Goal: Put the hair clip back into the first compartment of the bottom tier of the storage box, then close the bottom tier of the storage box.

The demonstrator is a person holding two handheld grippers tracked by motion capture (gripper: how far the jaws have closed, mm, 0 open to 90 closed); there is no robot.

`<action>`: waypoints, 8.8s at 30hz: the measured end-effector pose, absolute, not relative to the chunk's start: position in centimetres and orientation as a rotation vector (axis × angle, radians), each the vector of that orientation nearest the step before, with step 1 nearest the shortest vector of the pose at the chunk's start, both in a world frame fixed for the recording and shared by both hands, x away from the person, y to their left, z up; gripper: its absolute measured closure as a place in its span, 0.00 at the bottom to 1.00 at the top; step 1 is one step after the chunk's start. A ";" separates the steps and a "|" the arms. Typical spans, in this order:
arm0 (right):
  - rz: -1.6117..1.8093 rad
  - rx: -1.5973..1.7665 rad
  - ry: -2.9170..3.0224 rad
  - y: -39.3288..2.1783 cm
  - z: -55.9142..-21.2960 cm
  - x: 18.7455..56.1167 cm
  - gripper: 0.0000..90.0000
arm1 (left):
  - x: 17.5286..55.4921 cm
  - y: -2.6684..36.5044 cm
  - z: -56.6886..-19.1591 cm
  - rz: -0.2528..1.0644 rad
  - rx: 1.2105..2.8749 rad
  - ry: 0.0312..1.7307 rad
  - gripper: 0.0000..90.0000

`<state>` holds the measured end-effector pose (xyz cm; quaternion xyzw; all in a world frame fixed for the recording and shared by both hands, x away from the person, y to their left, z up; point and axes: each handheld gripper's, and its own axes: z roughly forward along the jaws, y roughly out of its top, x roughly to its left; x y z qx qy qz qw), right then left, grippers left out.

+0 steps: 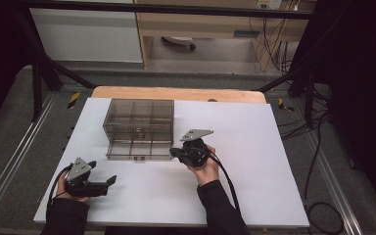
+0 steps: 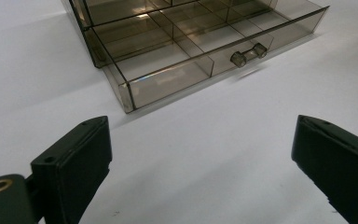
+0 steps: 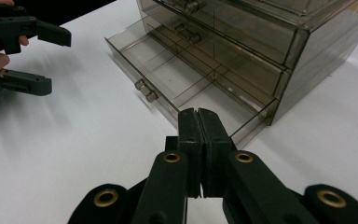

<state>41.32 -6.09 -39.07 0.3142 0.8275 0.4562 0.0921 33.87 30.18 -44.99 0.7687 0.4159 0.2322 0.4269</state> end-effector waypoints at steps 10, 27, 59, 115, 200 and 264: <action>1.360 0.933 2.453 -5.0 -38.8 41.9 0.99 | 33.9 30.2 -45.0 0.579 1.920 1.038 0.05; 1.361 0.914 2.455 -2.4 -38.8 42.9 0.99 | 33.9 30.2 -45.0 0.575 1.921 1.038 0.05; 1.353 0.859 2.497 4.2 -39.2 44.5 0.99 | 33.8 30.2 -45.0 0.569 1.922 1.033 0.05; 1.294 0.880 2.550 10.9 -43.3 46.8 0.99 | 33.9 30.2 -45.0 0.560 1.924 1.030 0.05; 1.294 1.077 2.265 -14.4 -39.1 40.3 0.02 | 34.0 30.1 -45.0 0.558 1.931 1.031 0.05; 1.325 1.211 2.158 -26.0 -44.1 36.0 0.01 | 34.5 28.7 -44.9 0.513 1.957 1.035 0.13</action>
